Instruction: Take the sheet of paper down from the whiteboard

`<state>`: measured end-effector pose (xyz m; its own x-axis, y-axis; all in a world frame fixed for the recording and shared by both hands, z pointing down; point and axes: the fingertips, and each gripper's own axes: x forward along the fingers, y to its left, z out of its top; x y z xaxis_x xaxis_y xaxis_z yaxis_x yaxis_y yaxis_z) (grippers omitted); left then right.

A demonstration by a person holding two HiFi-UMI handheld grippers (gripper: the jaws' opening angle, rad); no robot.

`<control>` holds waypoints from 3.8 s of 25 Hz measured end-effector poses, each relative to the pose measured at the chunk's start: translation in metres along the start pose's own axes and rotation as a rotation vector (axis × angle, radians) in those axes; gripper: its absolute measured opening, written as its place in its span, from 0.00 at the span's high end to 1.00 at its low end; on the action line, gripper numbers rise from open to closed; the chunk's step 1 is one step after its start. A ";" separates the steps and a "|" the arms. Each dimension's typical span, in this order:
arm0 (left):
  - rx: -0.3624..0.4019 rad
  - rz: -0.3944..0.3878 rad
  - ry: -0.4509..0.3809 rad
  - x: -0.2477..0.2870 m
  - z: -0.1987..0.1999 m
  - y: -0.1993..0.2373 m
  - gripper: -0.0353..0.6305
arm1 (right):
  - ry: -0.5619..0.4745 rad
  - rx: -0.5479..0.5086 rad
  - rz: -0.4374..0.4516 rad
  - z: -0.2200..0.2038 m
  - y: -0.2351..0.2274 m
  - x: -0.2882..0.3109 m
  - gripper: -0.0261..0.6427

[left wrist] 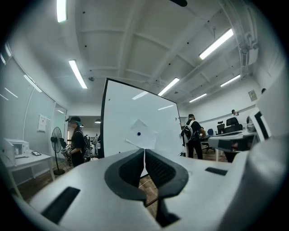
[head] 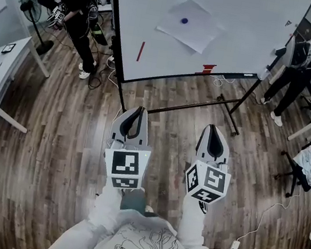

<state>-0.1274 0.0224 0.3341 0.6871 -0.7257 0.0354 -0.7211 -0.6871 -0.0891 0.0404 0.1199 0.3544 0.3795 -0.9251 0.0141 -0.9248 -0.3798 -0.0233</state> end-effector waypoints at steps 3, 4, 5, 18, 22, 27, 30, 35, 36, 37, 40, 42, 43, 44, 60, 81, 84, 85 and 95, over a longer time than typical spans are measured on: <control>0.005 0.004 0.005 0.008 -0.003 -0.003 0.93 | 0.005 0.004 0.012 -0.005 -0.003 0.008 0.95; 0.008 0.002 0.007 0.011 -0.004 -0.004 0.93 | 0.008 0.004 0.013 -0.006 -0.005 0.011 0.95; 0.011 0.000 0.010 0.015 -0.005 -0.005 0.93 | 0.011 0.005 0.014 -0.008 -0.006 0.015 0.95; 0.010 -0.051 -0.007 0.137 -0.001 0.002 0.93 | -0.009 0.011 -0.010 -0.003 -0.036 0.126 0.95; 0.014 -0.062 -0.018 0.184 0.004 0.012 0.93 | -0.014 -0.002 -0.011 0.002 -0.040 0.173 0.95; 0.014 -0.049 -0.040 0.236 0.010 0.038 0.93 | -0.017 -0.015 -0.007 0.005 -0.038 0.229 0.95; 0.021 -0.040 -0.046 0.259 0.013 0.049 0.93 | -0.013 -0.022 0.005 0.004 -0.035 0.254 0.95; 0.042 -0.027 -0.070 0.285 0.023 0.063 0.93 | -0.003 -0.028 0.029 0.001 -0.031 0.283 0.95; 0.048 -0.026 -0.076 0.290 0.026 0.064 0.93 | -0.002 -0.027 0.035 0.000 -0.031 0.289 0.95; 0.054 -0.026 -0.081 0.295 0.029 0.065 0.93 | 0.000 -0.027 0.042 -0.001 -0.030 0.295 0.95; 0.066 -0.020 -0.092 0.311 0.039 0.066 0.93 | 0.009 -0.034 0.082 -0.002 -0.028 0.315 0.95; 0.075 -0.006 -0.101 0.323 0.047 0.067 0.93 | 0.010 -0.038 0.116 -0.001 -0.028 0.333 0.95; 0.081 0.002 -0.107 0.330 0.051 0.068 0.93 | 0.007 -0.040 0.133 0.001 -0.028 0.342 0.95; 0.086 0.012 -0.113 0.338 0.055 0.069 0.93 | 0.003 -0.042 0.149 0.003 -0.029 0.351 0.95; 0.243 0.138 -0.160 0.430 0.118 0.059 0.78 | -0.106 -0.098 0.478 0.048 -0.020 0.455 0.95; 0.489 0.050 0.088 0.473 0.129 0.063 0.83 | -0.119 -0.124 0.657 0.052 0.008 0.480 0.90; 0.516 0.055 0.109 0.475 0.124 0.063 0.90 | -0.135 -0.152 0.645 0.058 0.014 0.482 0.87; 0.516 0.056 0.110 0.475 0.123 0.063 0.92 | -0.140 -0.165 0.640 0.059 0.017 0.483 0.86; 0.401 0.007 0.117 0.473 0.122 0.066 0.94 | -0.144 -0.286 0.573 0.059 0.041 0.504 0.76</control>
<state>0.1615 -0.3619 0.2237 0.6509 -0.7453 0.1440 -0.6181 -0.6305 -0.4695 0.1949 -0.3621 0.3017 -0.1942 -0.9794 -0.0555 -0.9446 0.1715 0.2797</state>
